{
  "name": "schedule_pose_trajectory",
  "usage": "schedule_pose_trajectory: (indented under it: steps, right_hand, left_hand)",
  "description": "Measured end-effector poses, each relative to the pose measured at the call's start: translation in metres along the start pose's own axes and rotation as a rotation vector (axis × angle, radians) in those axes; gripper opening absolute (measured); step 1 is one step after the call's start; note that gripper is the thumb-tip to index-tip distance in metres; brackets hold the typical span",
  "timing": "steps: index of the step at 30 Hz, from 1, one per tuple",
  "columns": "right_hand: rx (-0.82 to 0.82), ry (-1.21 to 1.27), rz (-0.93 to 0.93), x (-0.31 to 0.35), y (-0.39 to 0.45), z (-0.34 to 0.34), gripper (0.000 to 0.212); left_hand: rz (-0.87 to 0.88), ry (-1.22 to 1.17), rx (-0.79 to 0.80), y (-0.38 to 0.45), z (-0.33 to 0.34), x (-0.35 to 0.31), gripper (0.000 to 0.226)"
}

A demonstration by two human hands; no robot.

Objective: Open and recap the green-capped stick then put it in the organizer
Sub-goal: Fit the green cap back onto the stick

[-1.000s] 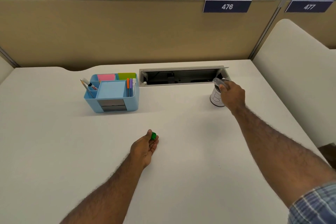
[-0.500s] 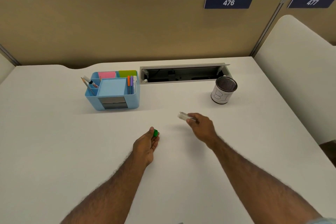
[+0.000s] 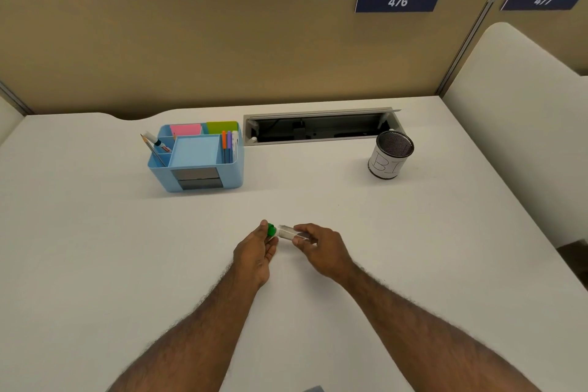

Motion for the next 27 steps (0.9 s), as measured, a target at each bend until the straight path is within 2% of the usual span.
schedule_pose_trajectory:
  steps: [27]
  right_hand:
    - [-0.068, 0.018, 0.011, 0.010, -0.004, 0.016, 0.030]
  left_hand:
    - [0.038, 0.025, 0.006, 0.003, -0.003, 0.002, 0.033]
Point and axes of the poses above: each hand's wrist, its own y-axis towards the middle knuckle, its own z-axis out of the palm, x = y × z, the point moved 8 cm from there along y, towards the middle knuckle, and after that the axes turned 4 degrees about y, right-handed, at the moved point
